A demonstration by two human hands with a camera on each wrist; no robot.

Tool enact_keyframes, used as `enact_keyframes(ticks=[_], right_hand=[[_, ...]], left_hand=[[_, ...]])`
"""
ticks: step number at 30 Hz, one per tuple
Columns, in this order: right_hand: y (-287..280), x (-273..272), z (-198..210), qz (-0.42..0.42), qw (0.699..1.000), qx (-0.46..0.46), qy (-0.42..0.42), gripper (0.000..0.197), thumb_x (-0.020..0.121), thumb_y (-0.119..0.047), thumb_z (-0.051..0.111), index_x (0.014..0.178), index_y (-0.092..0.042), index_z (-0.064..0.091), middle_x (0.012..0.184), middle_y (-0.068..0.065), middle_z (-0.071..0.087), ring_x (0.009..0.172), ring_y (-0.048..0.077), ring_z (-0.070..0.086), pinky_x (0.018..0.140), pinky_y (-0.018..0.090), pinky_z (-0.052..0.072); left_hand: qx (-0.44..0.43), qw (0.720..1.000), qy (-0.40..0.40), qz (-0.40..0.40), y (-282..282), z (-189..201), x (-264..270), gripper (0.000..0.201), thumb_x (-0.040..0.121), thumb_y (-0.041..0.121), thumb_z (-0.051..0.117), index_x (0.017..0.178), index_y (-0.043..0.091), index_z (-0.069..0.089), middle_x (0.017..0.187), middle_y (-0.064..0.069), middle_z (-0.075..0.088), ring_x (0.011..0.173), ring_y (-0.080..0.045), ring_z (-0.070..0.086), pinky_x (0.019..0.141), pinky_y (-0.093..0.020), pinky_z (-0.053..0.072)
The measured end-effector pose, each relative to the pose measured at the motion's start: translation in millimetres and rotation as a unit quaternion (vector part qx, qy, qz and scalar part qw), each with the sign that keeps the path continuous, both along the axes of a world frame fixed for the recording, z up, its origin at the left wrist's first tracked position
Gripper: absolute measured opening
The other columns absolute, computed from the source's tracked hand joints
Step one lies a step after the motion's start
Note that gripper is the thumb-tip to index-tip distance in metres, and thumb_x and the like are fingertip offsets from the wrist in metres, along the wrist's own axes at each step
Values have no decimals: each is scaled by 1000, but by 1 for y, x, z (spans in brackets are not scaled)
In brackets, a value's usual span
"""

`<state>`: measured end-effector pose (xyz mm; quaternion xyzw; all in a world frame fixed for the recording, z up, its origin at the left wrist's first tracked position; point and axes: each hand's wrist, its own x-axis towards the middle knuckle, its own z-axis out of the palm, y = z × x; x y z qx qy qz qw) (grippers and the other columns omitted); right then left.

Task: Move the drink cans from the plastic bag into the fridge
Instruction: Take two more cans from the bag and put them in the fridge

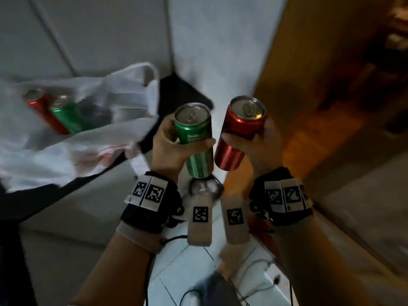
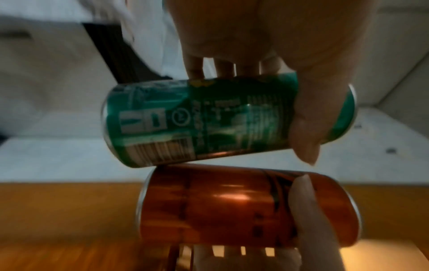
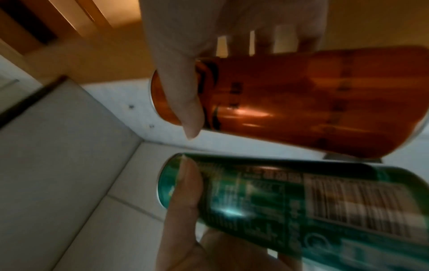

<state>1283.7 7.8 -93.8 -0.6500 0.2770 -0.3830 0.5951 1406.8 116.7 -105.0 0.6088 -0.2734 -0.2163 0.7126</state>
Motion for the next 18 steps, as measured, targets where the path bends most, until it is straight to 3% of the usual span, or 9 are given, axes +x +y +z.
enact_keyframes(ticks=[3,6,9,13,16,18], right_hand=[[-11,-96,7,-101,995,15,-20,61,52,-6,83,103,-29,58,100,-10,66,94,-1,63,85,24,52],[-14,-201,16,-218,976,-5,-14,61,54,-4,81,106,-24,57,101,-7,64,97,6,63,83,21,53],[-4,-306,21,-325,945,-10,-23,58,57,2,79,104,-23,58,99,-9,65,90,-2,63,77,15,51],[20,-434,30,-455,889,-48,-6,57,45,-21,83,95,-32,60,97,-9,66,94,9,61,82,26,50],[39,-526,34,-530,844,-81,-10,58,46,-26,81,101,-25,61,99,-3,67,98,17,62,84,31,50],[52,-589,39,-569,818,-90,-7,56,48,-26,81,101,-25,61,97,-5,69,98,18,63,87,32,51]], left_hand=[[10,994,-11,-112,-44,3,-72,81,37,26,82,112,8,57,106,-5,67,99,-17,64,81,-26,53],[10,972,-29,-233,-80,10,-157,69,40,22,83,104,19,58,103,5,66,94,-3,64,76,-16,52],[-5,938,-22,-347,-108,14,-250,72,42,6,85,107,16,56,99,11,63,85,8,64,71,-13,53],[-24,881,-10,-473,-131,25,-391,76,32,28,86,103,16,60,97,8,70,95,-8,67,77,-26,55],[-37,822,-6,-568,-135,36,-498,73,40,23,82,109,7,60,96,0,71,88,-7,68,70,-19,53],[-37,781,9,-623,-134,42,-569,78,45,21,84,115,2,56,105,-14,67,97,-22,67,79,-37,57]])
